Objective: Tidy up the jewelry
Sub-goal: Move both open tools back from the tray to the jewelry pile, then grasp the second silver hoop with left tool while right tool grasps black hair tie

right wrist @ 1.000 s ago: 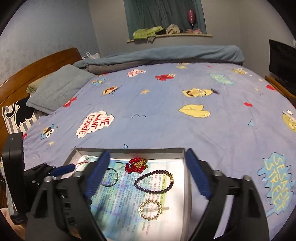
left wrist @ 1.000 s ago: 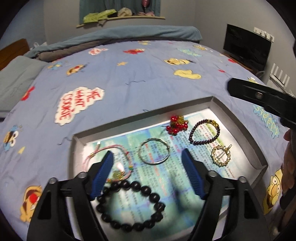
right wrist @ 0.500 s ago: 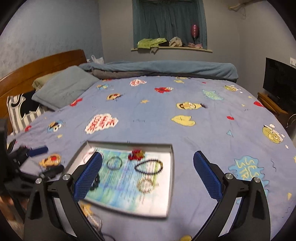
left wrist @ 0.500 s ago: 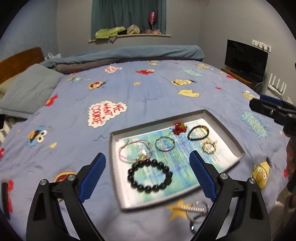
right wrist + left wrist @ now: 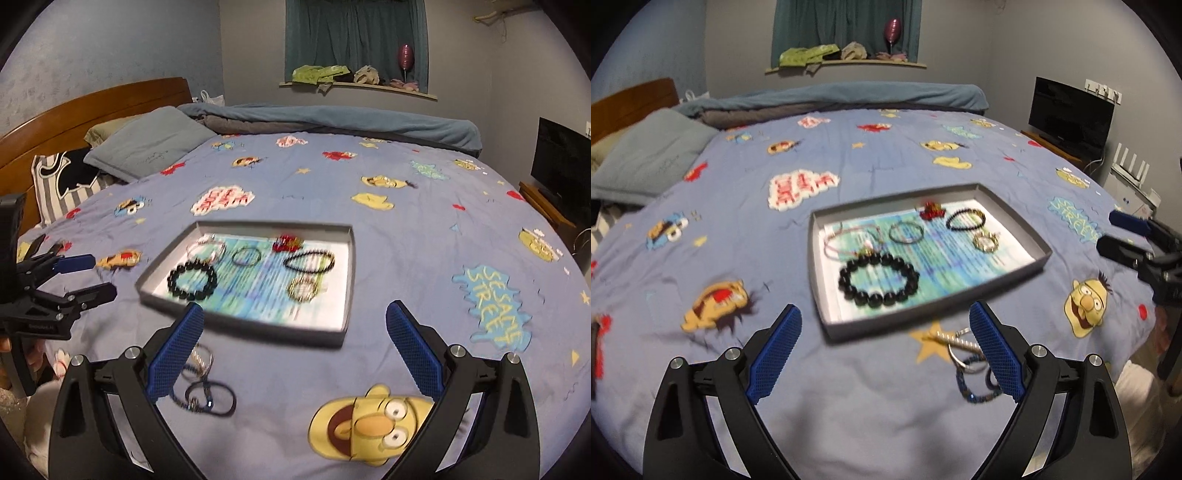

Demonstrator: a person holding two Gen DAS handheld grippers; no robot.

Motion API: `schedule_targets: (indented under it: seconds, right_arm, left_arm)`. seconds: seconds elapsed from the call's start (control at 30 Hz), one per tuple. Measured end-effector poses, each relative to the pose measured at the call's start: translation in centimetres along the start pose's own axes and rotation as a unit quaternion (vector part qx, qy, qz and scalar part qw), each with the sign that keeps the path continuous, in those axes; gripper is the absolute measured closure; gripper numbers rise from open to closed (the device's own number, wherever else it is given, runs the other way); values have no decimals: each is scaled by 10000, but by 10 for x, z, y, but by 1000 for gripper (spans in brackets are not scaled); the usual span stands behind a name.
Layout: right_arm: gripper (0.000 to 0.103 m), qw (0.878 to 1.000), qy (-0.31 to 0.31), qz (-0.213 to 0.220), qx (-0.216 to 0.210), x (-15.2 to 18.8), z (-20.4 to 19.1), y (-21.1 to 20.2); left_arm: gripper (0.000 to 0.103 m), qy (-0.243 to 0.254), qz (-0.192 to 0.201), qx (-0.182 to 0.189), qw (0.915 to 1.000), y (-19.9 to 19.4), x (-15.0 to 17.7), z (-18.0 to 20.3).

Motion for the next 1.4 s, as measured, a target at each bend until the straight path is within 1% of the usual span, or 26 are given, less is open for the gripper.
schedule_targets:
  seconds: [0.13, 0.2, 0.3, 0.47, 0.57, 0.6, 0.63, 0.67, 0.73, 0.77, 0.83, 0.9, 0.97, 1.07, 1.1, 1.13, 1.17, 1.2, 1.23, 1.33, 1.4]
  right_arm:
    - [5, 9997, -33, -199, -99, 28, -10, 10]
    - [5, 9993, -76, -337, -172, 38, -14, 16]
    - [5, 9984, -241, -485, -189, 53, -21, 26]
    - [6, 9970, -339, -629, -296, 70, -28, 41]
    - [6, 9962, -312, -705, -409, 76, -29, 47]
    - [11, 9954, -307, -788, -443, 80, -29, 51]
    - [19, 9946, -322, -865, -470, 82, -29, 55]
    - [22, 9936, -341, -941, -516, 84, -30, 58]
    - [38, 9921, -331, -1052, -592, 89, -32, 62]
    - [42, 9913, -324, -1093, -653, 90, -33, 63]
    - [54, 9903, -360, -1150, -688, 92, -35, 65]
    - [62, 9891, -426, -1210, -727, 95, -39, 68]
    - [65, 9884, -479, -1248, -722, 97, -42, 70]
    - [65, 9875, -534, -1302, -710, 101, -46, 75]
    - [71, 9872, -576, -1318, -691, 102, -47, 76]
    - [83, 9872, -639, -1307, -657, 102, -47, 77]
    - [88, 9870, -658, -1309, -654, 102, -47, 77]
    - [95, 9870, -616, -1307, -703, 101, -46, 76]
    - [99, 9873, -560, -1280, -758, 99, -44, 75]
    - [99, 9900, -419, -1130, -729, 94, -35, 70]
    - [99, 9923, -302, -997, -666, 89, -27, 64]
  left_arm:
    - [11, -40, -174, 32, 9998, 12, 20, 5]
    - [11, 91, -300, 3, 9995, 21, 31, 11]
    - [11, 239, -381, -55, 9990, 28, 43, 18]
    - [11, 147, -427, 92, 9989, 38, 52, 18]
    - [11, 190, -451, 122, 9987, 43, 56, 20]
    - [11, 216, -467, 117, 9986, 45, 57, 21]
    - [11, 251, -480, 104, 9985, 46, 58, 22]
    - [11, 272, -494, 102, 9984, 48, 59, 23]
    - [11, 281, -515, 123, 9982, 50, 61, 24]
    - [11, 281, -526, 139, 9981, 51, 61, 24]
    - [11, 275, -538, 184, 9980, 53, 61, 25]
    - [11, 270, -543, 274, 9978, 54, 61, 28]
    - [11, 292, -548, 351, 9975, 55, 62, 31]
    - [11, 357, -589, 405, 9968, 57, 63, 37]
    - [11, 363, -602, 426, 9966, 58, 63, 38]
    - [11, 370, -625, 458, 9963, 60, 64, 40]
    - [11, 375, -642, 490, 9960, 60, 64, 42]
    - [12, 385, -650, 512, 9958, 61, 64, 43]
    - [12, 398, -649, 529, 9957, 61, 64, 45]
    - [12, 362, -647, 627, 9953, 62, 64, 47]
    - [12, 284, -657, 780, 9944, 63, 63, 51]
Point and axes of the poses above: each gripper's, at about its wrist camera, not at the fingertips, and y roughly the way its jaws point, z to its right, x to its underside, the point moved 4 cm from there along y, roughly the way its jaws point, and after that the axes turned 5 degrees about -x, right-handed, at the moved point
